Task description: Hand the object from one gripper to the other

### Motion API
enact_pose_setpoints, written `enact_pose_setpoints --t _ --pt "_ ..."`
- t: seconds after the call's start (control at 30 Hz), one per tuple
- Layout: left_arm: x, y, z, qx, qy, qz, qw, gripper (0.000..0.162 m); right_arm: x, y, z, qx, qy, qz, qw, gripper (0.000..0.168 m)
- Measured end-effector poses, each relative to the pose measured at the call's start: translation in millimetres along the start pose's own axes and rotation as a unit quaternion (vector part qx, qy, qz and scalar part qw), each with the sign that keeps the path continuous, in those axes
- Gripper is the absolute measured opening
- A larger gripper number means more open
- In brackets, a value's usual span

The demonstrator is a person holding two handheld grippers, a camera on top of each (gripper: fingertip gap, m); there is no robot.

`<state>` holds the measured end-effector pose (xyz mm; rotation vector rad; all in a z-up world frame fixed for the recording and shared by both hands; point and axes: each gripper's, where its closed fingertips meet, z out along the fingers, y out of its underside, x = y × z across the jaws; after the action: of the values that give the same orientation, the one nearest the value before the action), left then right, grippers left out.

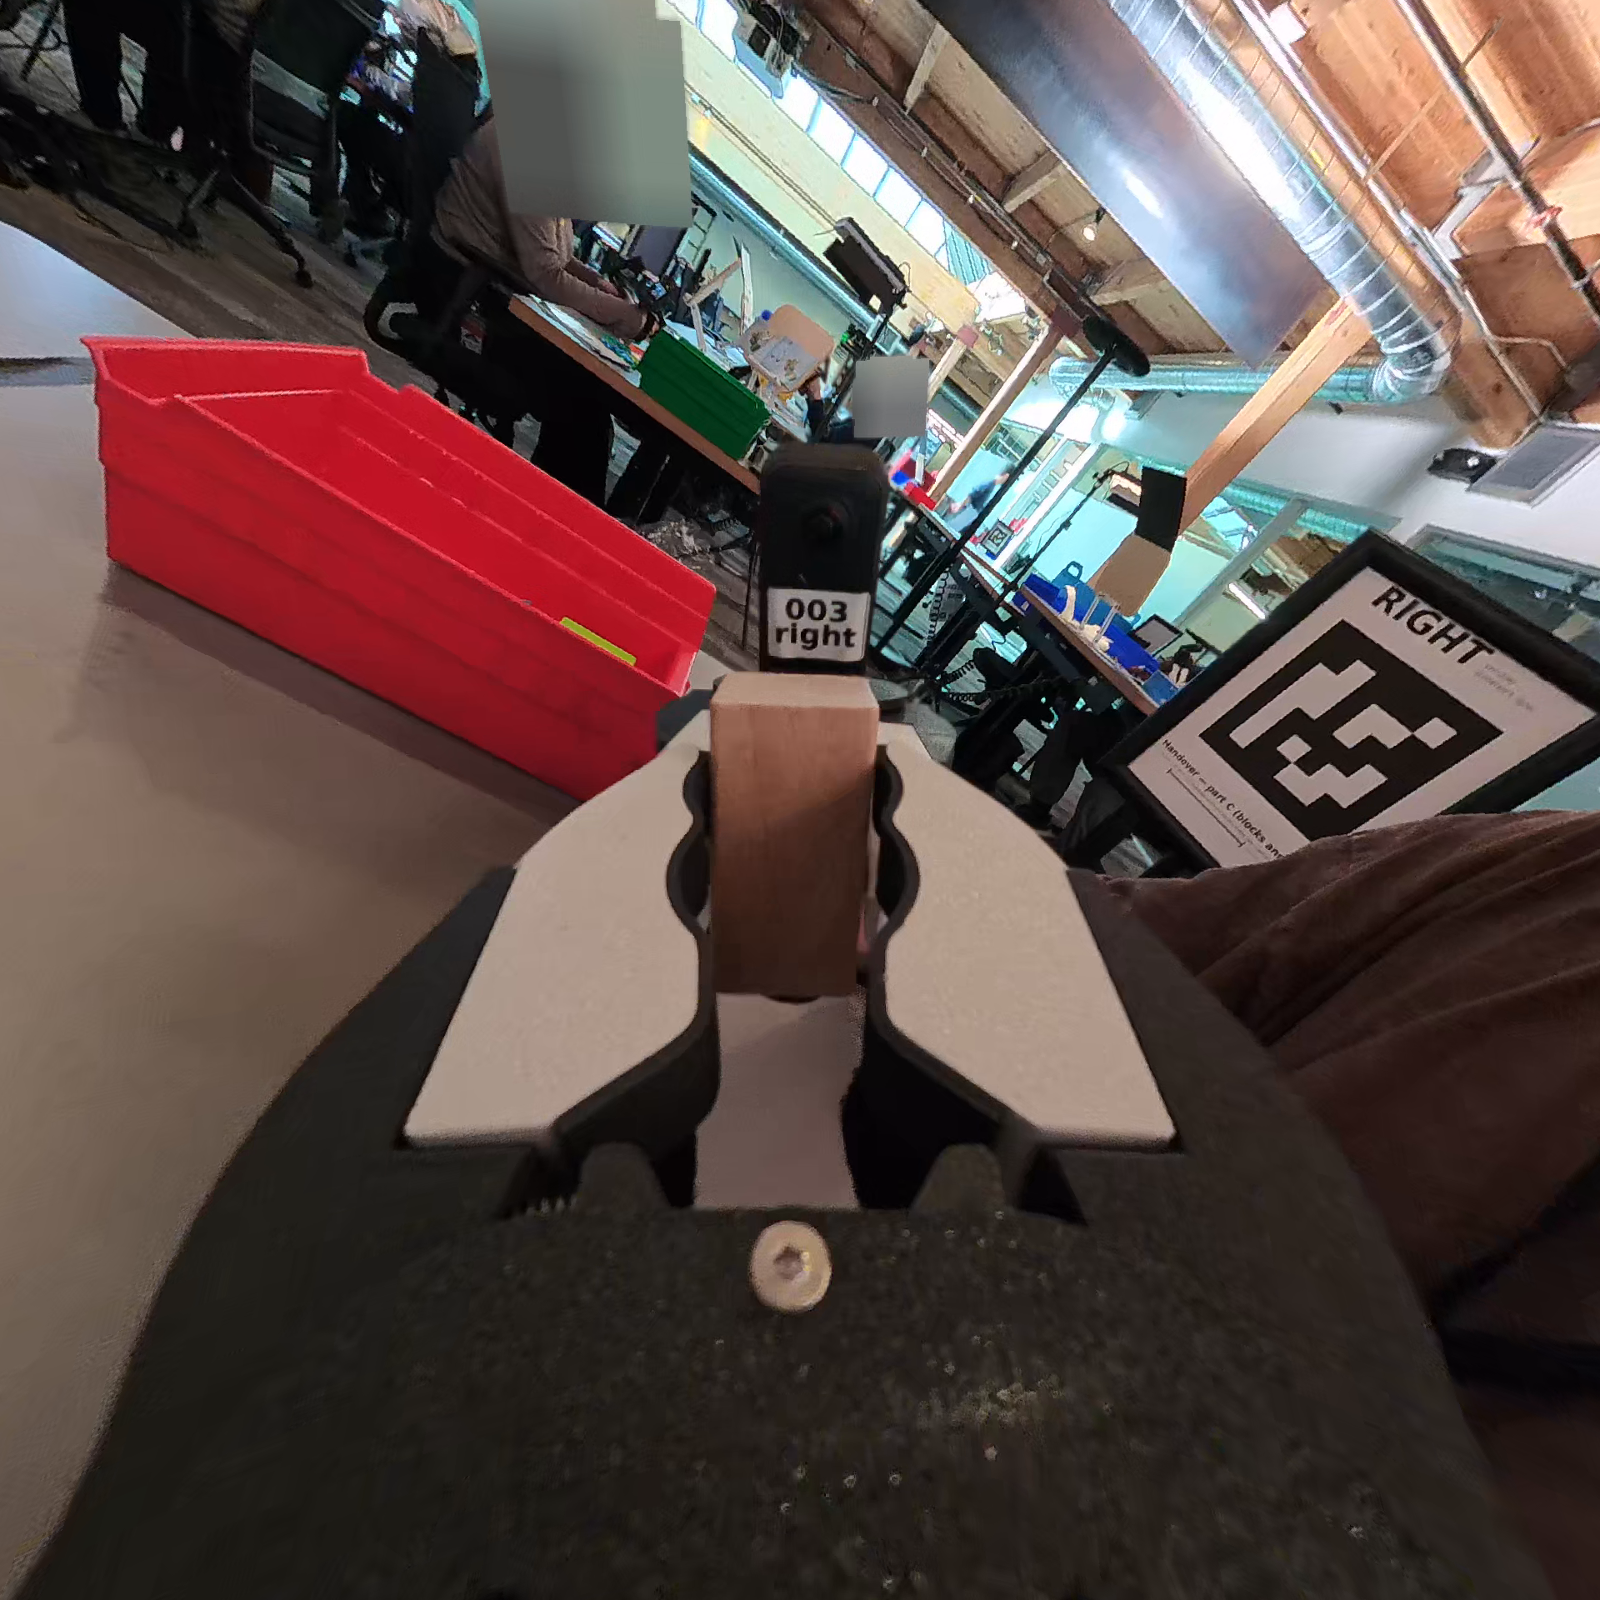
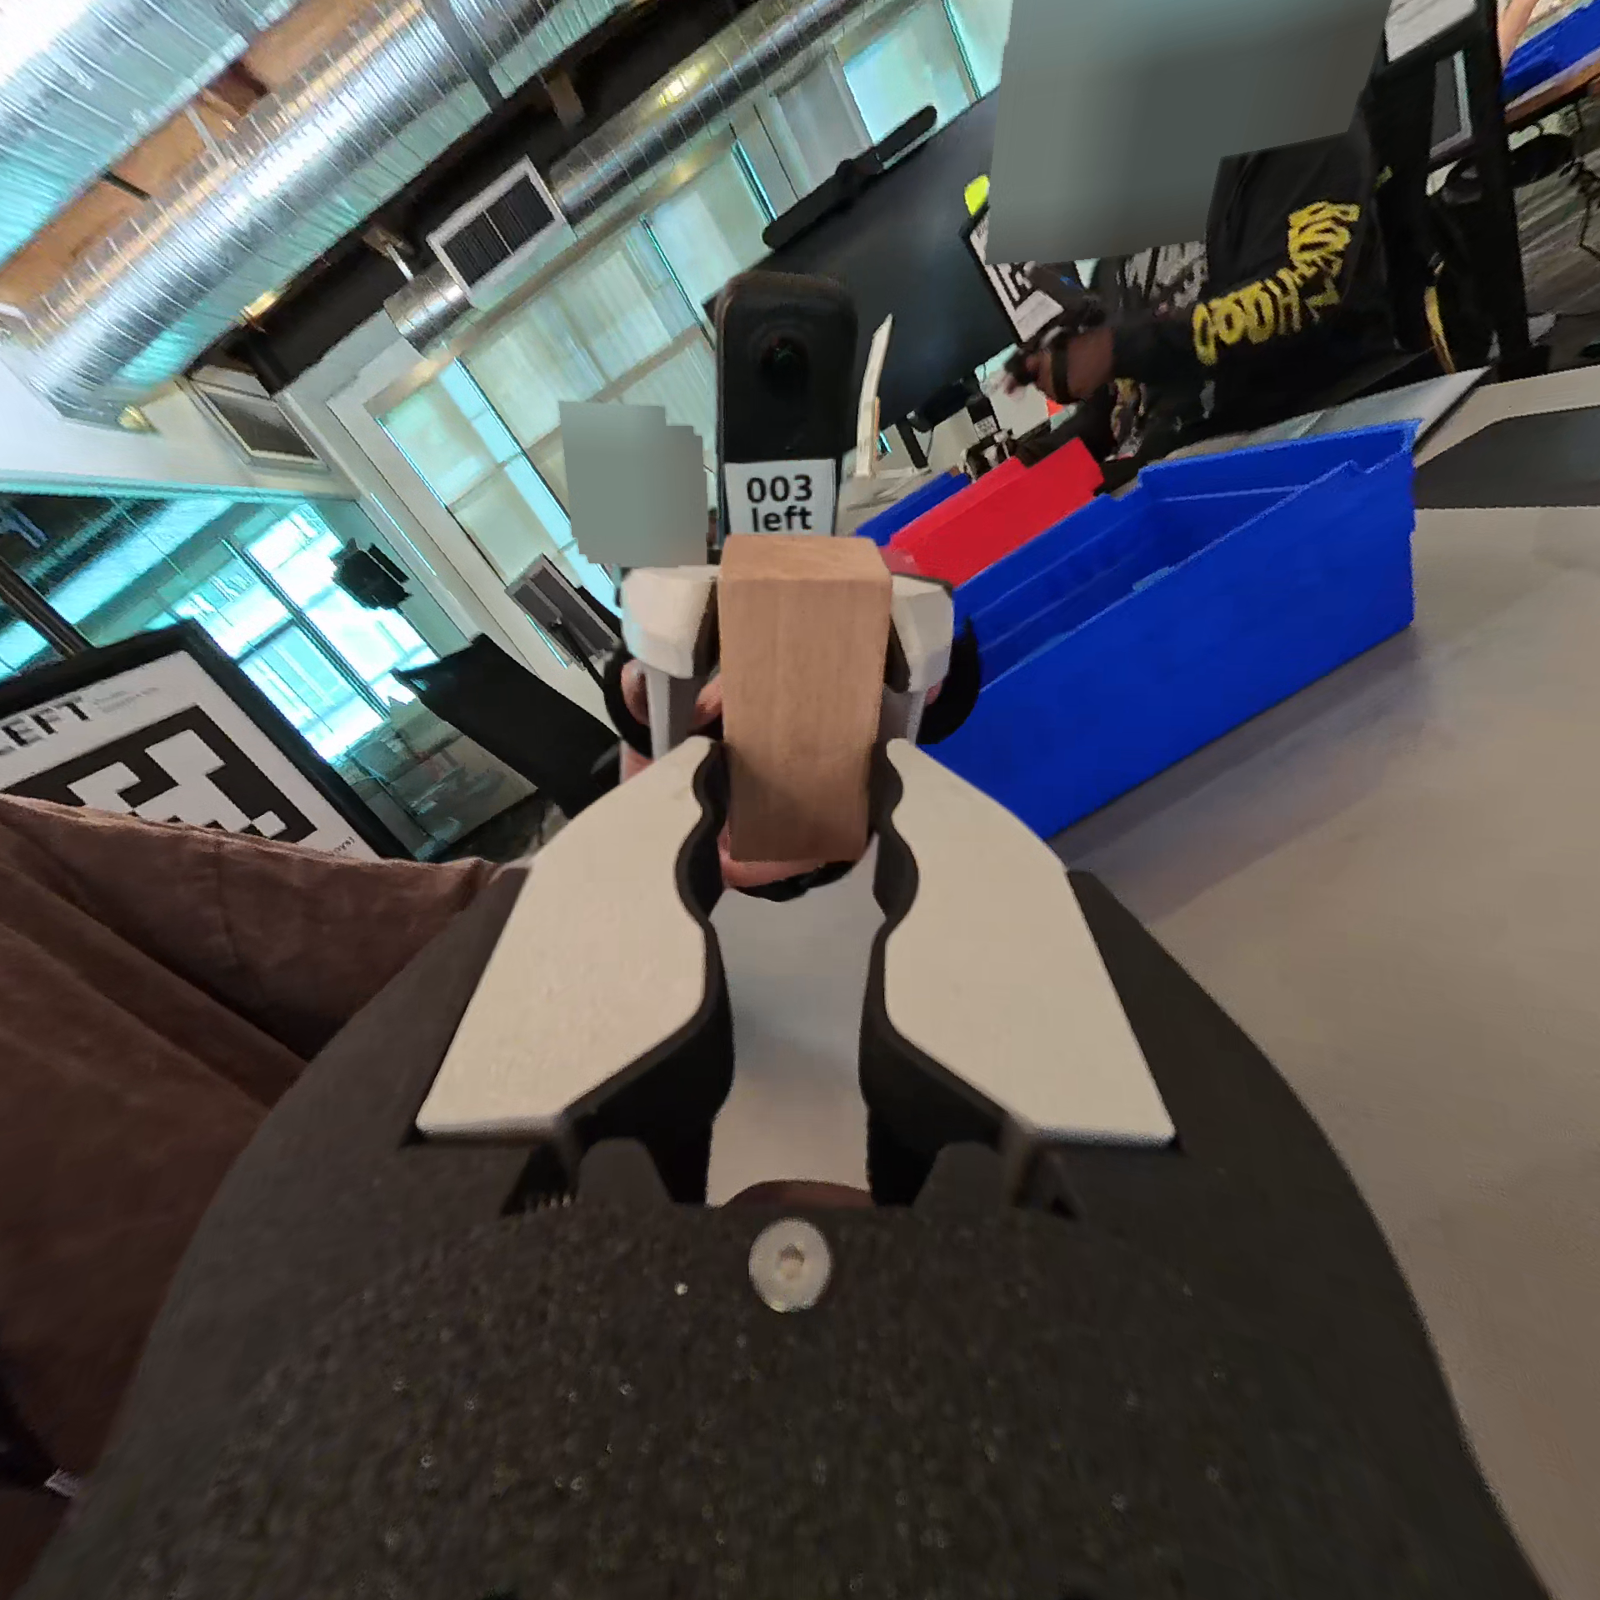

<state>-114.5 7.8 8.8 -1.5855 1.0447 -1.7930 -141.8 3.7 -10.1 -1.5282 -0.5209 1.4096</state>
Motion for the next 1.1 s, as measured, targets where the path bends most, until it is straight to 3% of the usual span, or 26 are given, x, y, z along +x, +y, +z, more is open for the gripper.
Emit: enact_pose_setpoints --t 0.1,0.13,0.2,0.3,0.43,0.6,0.9,1.03,1.1 --pt "-9.5 12.0 -17.8 -0.001 -0.052 -0.007 0.999 0.082 -0.8 -6.8 -11.4 -0.024 0.027 -0.024 0.999 0.032" --pt "-12.2 19.6 -26.7 -0.004 -0.072 -0.011 0.997 0.087 -2.3 -18.5 -20.2 -0.019 0.036 -0.025 0.999 0.032" --pt "-9.5 39.0 -45.3 0.001 -0.098 -0.018 0.995 0.084 -1.1 -51.1 -48.1 -0.014 0.092 -0.070 0.993 0.031" --pt "-3.3 80.0 -70.8 -0.005 -0.145 -0.019 0.989 0.078 6.1 -102.7 -114.5 -0.030 0.236 -0.142 0.961 0.031" --pt "-2.2 124.5 -95.5 -0.019 -0.194 -0.026 0.981 0.072 35.6 -136.1 -221.2 -0.077 0.454 -0.141 0.876 0.031" --pt "2.7 125.6 -96.5 -0.012 -0.170 -0.049 0.984 0.070 90.3 -121.0 -296.0 -0.141 0.586 -0.025 0.797 0.032" --pt "6.8 135.5 -84.9 -0.067 -0.182 -0.004 0.981 0.070 245.4 -72.9 -335.0 -0.288 0.635 0.164 0.697 0.032" --pt "9.2 140.0 -83.6 -0.084 -0.180 0.004 0.980 0.070 286.4 -55.7 -350.0 -0.360 0.658 0.187 0.634 0.032" --pt "10.0 143.6 -84.3 -0.094 -0.181 0.009 0.979 0.070 297.4 -46.7 -351.6 -0.379 0.660 0.196 0.618 0.032"
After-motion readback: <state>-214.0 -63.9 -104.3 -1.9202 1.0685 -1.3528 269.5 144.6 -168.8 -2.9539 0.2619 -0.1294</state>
